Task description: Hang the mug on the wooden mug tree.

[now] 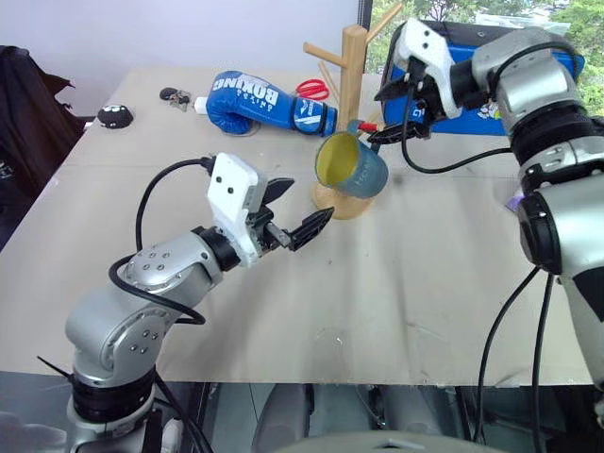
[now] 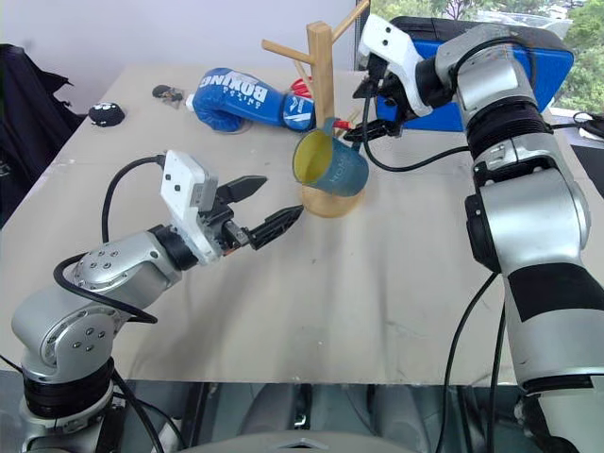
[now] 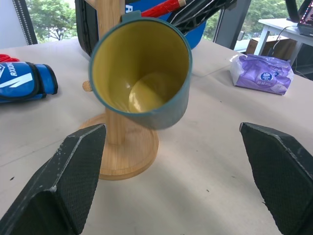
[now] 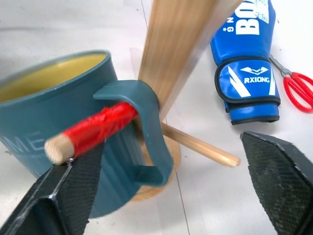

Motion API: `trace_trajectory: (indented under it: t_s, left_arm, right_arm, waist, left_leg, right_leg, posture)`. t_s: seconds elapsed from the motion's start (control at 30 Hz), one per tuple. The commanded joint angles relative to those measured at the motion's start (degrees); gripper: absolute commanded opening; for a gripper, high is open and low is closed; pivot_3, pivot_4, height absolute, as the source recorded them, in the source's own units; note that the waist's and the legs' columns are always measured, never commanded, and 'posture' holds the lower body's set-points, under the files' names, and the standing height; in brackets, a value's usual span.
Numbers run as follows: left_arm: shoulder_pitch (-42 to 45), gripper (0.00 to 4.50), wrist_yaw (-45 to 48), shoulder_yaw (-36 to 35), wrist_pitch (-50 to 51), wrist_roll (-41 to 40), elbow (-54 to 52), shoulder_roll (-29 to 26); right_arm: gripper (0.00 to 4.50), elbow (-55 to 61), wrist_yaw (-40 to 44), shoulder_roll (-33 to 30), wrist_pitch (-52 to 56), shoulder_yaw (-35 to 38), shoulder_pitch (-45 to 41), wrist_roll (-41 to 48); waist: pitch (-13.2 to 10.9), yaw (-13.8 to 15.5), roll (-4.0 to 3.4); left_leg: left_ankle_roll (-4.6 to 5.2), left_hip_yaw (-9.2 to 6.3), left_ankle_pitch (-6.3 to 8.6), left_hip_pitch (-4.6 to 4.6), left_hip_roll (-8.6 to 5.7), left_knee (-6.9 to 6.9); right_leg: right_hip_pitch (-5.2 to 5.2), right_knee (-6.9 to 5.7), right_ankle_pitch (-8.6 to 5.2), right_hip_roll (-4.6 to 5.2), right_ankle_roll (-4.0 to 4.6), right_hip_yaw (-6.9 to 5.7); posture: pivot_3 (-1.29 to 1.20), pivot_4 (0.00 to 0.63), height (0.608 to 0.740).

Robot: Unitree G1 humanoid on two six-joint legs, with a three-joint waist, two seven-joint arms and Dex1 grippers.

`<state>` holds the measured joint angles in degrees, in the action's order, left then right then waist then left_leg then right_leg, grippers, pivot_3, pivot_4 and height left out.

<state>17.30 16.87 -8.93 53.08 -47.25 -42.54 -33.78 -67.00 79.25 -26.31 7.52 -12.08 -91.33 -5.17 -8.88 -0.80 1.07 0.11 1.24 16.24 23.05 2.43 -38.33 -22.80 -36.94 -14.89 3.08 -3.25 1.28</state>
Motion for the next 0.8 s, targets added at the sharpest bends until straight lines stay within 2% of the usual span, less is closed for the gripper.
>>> trace_trajectory:
  t_s: [0.03, 0.17, 0.27, 0.3, 0.4, 0.43, 0.5, 0.57, 0.67, 0.77, 0.8]
  left_arm:
    - [-0.56, 4.50, 1.31, -0.40, -2.00, 0.59, -0.55, -0.70]
    - [-1.30, 4.50, 2.53, 0.34, -3.32, 1.86, 0.36, -0.82]
    - [-2.00, 4.50, 3.13, 0.46, -4.53, 3.01, 1.21, -0.64]
    - [-2.65, 4.50, 3.43, 0.47, -5.22, 3.74, 1.37, -0.72]
    - [-7.53, 4.50, 4.76, 0.66, -8.12, 6.93, 1.76, -1.08]
    - [-9.66, 4.50, 5.41, 0.56, -9.21, 7.58, 1.53, -1.07]
    - [-15.73, 4.50, 7.59, 1.36, -12.91, 10.70, 0.78, -1.60]
    - [-19.52, 4.50, 8.19, 1.92, -15.57, 13.91, 1.07, -2.14]
    - [-23.31, 4.50, 9.73, 1.25, -19.32, 15.45, 2.89, -0.94]
    - [-28.51, 4.50, 12.99, 2.09, -25.88, 19.61, 6.21, -0.98]
    - [-30.22, 4.50, 14.00, 2.48, -28.31, 21.04, 7.34, -0.83]
  right_arm:
    - [4.44, 6.95, 3.50, -4.26, 2.97, 3.02, -0.54, 2.58]
    - [4.44, 16.22, 5.56, -9.53, 8.86, 5.88, 4.43, 5.94]
    - [4.44, 29.03, 7.35, -14.18, 16.36, 8.46, 12.90, 10.27]
    - [4.44, 33.77, 7.12, -15.32, 18.10, 9.72, 16.41, 11.98]
    - [4.44, 53.96, 0.50, -16.22, 27.51, 20.15, 34.58, 21.30]
    - [4.44, 60.44, -1.90, -15.26, 29.06, 23.80, 41.66, 24.07]
    - [4.44, 75.12, -10.08, -9.38, 30.60, 31.96, 61.22, 26.64]
    - [4.44, 84.02, -15.78, -4.83, 26.98, 35.12, 75.32, 26.24]
    - [4.44, 89.42, -22.96, 1.91, 21.49, 36.97, 88.20, 26.43]
    - [4.44, 89.15, -25.73, 5.30, 11.78, 34.77, 97.98, 23.20]
    - [4.44, 88.53, -26.23, 5.89, 8.79, 34.10, 100.33, 22.44]
  waist:
    - [0.00, 0.00, 0.00]
    - [0.01, 0.05, 0.01]
    - [0.01, 0.20, 0.02]
    - [0.01, 0.20, 0.02]
    - [0.09, 0.24, 0.09]
    - [0.05, 0.18, 0.05]
    - [0.23, 0.29, 0.20]
    - [0.36, 0.76, 0.25]
    - [0.12, 0.90, -0.20]
    - [0.30, 0.09, 0.03]
    - [0.29, 0.01, 0.11]
  left_leg:
    - [0.00, 0.00, 0.00, 0.01, 0.00, 0.00]
    - [0.00, -0.01, 0.00, 0.01, 0.00, 0.01]
    - [0.01, -0.01, 0.01, 0.00, -0.01, -0.03]
    - [0.01, -0.01, 0.00, 0.00, -0.01, -0.05]
    - [0.02, -0.10, 0.00, -0.02, 0.00, 0.01]
    - [0.02, -0.15, 0.01, -0.04, 0.01, -0.02]
    - [0.02, -0.21, 0.01, -0.02, 0.01, -0.01]
    - [0.01, -0.32, 0.02, -0.06, 0.07, 0.10]
    - [0.02, -0.13, 0.01, 0.02, -0.06, 0.00]
    - [0.38, 0.05, 0.11, -0.48, -0.09, -0.07]
    - [0.41, 0.15, 0.11, -0.96, -0.08, -0.02]
  right_leg:
    - [0.00, 0.01, 0.00, 0.00, 0.00, -0.01]
    - [0.02, 0.02, 0.00, 0.00, 0.00, -0.03]
    - [0.09, 0.04, 0.00, 0.02, 0.00, -0.05]
    - [0.09, 0.05, 0.00, 0.03, 0.00, -0.06]
    - [0.17, 0.02, 0.00, 0.03, 0.01, -0.13]
    - [0.17, -0.09, -0.01, 0.04, 0.00, -0.13]
    - [0.10, -0.08, 0.00, 0.05, 0.00, -0.01]
    - [0.17, -0.11, -0.01, 0.01, 0.01, -0.17]
    - [0.02, 0.12, -0.02, 0.09, -0.03, 0.13]
    - [0.38, 0.08, 0.06, 0.03, -0.15, 0.33]
    - [0.81, 0.12, 0.03, -0.03, -0.12, 0.28]
  posture:
    - [0.00, 0.150, 0.737]
    - [0.00, 0.150, 0.737]
    - [0.00, 0.150, 0.737]
    - [0.00, 0.150, 0.737]
    - [0.00, 0.150, 0.737]
    - [0.00, 0.150, 0.737]
    - [0.00, 0.150, 0.737]
    - [0.00, 0.150, 0.737]
    - [0.00, 0.150, 0.737]
    - [0.00, 0.150, 0.737]
    - [0.00, 0.150, 0.737]
